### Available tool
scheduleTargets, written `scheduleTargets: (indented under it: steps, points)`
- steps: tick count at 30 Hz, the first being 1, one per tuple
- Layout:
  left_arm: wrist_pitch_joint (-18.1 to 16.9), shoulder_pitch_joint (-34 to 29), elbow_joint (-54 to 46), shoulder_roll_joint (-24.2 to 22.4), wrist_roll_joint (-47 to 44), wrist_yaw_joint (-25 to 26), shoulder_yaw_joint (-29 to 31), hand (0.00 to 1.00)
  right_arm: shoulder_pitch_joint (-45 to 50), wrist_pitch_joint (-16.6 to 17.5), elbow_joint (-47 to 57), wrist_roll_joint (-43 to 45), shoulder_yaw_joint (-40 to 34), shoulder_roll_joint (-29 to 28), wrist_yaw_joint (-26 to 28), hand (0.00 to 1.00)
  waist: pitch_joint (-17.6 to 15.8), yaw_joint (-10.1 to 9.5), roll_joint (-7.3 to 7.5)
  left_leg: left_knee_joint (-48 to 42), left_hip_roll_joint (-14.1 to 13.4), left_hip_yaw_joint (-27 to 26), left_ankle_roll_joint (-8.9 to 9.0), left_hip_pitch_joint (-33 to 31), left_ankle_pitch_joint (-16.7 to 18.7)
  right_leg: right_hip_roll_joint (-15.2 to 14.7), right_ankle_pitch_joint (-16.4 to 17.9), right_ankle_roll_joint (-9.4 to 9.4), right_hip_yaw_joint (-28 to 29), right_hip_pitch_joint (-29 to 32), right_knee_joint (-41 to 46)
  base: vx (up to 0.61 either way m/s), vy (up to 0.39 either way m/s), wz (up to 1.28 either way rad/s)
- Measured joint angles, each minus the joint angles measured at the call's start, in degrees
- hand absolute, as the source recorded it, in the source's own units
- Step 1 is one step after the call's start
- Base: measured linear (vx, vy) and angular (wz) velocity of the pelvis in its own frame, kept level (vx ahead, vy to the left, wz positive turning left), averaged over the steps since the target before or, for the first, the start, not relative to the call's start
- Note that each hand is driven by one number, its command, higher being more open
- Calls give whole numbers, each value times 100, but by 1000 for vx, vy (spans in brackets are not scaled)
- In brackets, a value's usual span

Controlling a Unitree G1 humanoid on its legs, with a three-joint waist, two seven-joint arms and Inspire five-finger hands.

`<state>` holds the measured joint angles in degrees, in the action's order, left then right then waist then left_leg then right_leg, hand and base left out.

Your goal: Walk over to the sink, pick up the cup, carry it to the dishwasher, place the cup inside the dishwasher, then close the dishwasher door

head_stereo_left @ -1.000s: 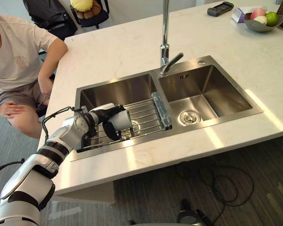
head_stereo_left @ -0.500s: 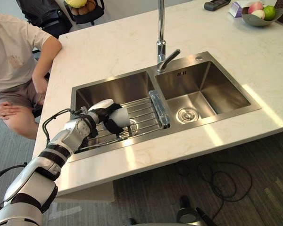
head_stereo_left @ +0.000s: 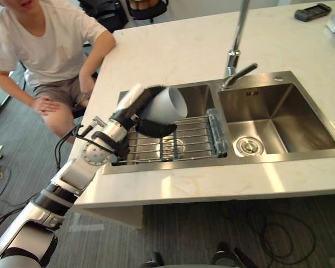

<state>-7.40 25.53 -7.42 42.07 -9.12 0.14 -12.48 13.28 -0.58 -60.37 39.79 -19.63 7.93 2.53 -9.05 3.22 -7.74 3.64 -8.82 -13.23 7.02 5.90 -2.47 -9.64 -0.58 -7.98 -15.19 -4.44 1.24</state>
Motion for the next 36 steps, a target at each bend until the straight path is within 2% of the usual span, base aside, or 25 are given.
scheduleTargets:
  steps: [4, 8, 12, 14, 18, 20, 23, 25, 27, 28, 29, 30, 31, 32, 33, 35, 36]
  points:
    - [-50, -715, -404, -18, -492, 103, 1447, 0, -85, -68, -30, -432, -190, -10, 128, 100, 226, -271, 81, 0, 7, 329, 9, -102, -31, -8, 81, -2, -331, -129, 1, 18, -22, 40]
    - [-72, -1376, -562, -39, -810, 79, 2326, 0, -135, -164, -149, -675, -268, -22, 205, 100, 318, -550, 276, -9, 40, 664, 9, -143, -60, -31, 163, -9, -659, -331, 2, 21, -20, 47]
    - [-108, -2252, -592, -247, -897, 52, 2960, 0, -164, -175, -220, -863, -265, -28, 274, 100, 423, -867, 478, -11, 139, 991, -17, -172, -85, -123, 315, -51, -968, -488, 111, 2, -8, 43]
    - [-188, -2595, -557, -407, -892, 159, 3187, 0, -197, -178, -221, -1031, -263, -31, 293, 100, 443, -949, 512, 11, 174, 1108, -29, -213, -122, -155, 366, -54, -1041, -489, 175, -23, 0, 31]
    - [-572, -3094, -321, -819, -890, 564, 3713, 0, -212, -180, -244, -1329, -241, -46, 283, 100, 455, -1090, 530, 127, 204, 1291, -36, -280, -222, -170, 423, -51, -1183, -488, 232, -37, -11, 24]
    - [-723, -3154, -324, -1007, -890, 709, 3811, 0, -179, -181, -266, -1407, -236, -49, 236, 100, 467, -1126, 551, 127, 232, 1435, -42, -348, -254, -197, 491, -59, -1275, -475, 330, -29, -21, 44]
    - [-878, -3183, -393, -1329, -793, 743, 3851, 0, -80, -180, -348, -1463, -227, -49, 145, 100, 486, -1136, 602, 143, 373, 1902, -57, -513, -339, -335, 818, -17, -1301, -423, 774, -21, -23, 86]
    - [-901, -3213, -539, -1555, -764, 739, 3782, 0, 43, -180, -354, -1464, -213, -63, 90, 100, 481, -1021, 609, 139, 530, 2534, -106, -709, -381, -410, 1095, 288, -727, -308, 1408, -33, -19, 143]
    - [-1007, -3215, -618, -1562, -767, 735, 3634, 0, 165, -179, -332, -1433, -111, -119, 19, 100, 494, -1016, 661, 0, 624, 2958, -124, -906, -390, -384, 1245, 542, -124, -146, 2004, -5, -56, 154]
    - [-1108, -3211, -631, -1561, -765, 735, 3547, 0, 233, -176, -295, -1392, -15, -154, -17, 100, 520, -1004, 712, -86, 690, 3204, -143, -1029, -403, -343, 1296, 610, 181, -23, 2342, 13, -98, 146]
    - [-1143, -3211, -630, -1559, -766, 734, 3509, 0, 254, -176, -287, -1373, -2, -172, -31, 100, 538, -1004, 741, -100, 718, 3321, -158, -1086, -414, -317, 1322, 603, 280, -3, 2456, 15, -142, 143]
    - [-1172, -3210, -638, -1553, -756, 738, 3468, 0, 269, -176, -277, -1295, 35, -212, -45, 100, 568, -1012, 802, -88, 770, 3465, -268, -1194, -494, -291, 1439, 553, 383, -19, 2514, 8, -139, 111]
    - [-1172, -3209, -643, -1552, -733, 743, 3467, 0, 265, -177, -275, -1292, 61, -230, -45, 100, 599, -1015, 882, -69, 808, 3476, -351, -1249, -556, -299, 1533, 505, 384, -66, 2483, 9, -191, 131]
    - [-1168, -3208, -658, -1553, -658, 794, 3462, 0, 225, -184, -247, -1294, 187, -229, -46, 100, 611, -1035, 1021, -50, 899, 3569, -356, -1352, -698, -312, 1741, 396, 314, -211, 2367, -7, -210, 113]
    - [-1125, -3209, -727, -1562, -650, 843, 3443, 0, 110, -198, -223, -1297, 217, -216, -38, 100, 545, -1095, 1114, -47, 976, 3742, -212, -1418, -859, -327, 1948, 293, 160, -318, 2333, -31, -210, 107]
    - [-1013, -3209, -909, -1612, -643, 856, 3371, 0, -85, -198, -211, -1296, 215, -146, -11, 100, 423, -1188, 1123, -38, 1048, 3977, -56, -1520, -993, -333, 2299, 259, -152, -388, 2388, -101, -194, 83]
    - [-953, -3264, -1053, -1672, -644, 843, 3336, 0, -135, -74, -167, -1294, 196, -211, 4, 100, 371, -1234, 1149, -12, 1106, 4070, -158, -1567, -1064, -345, 2543, 256, -343, -451, 2387, -132, -182, 69]
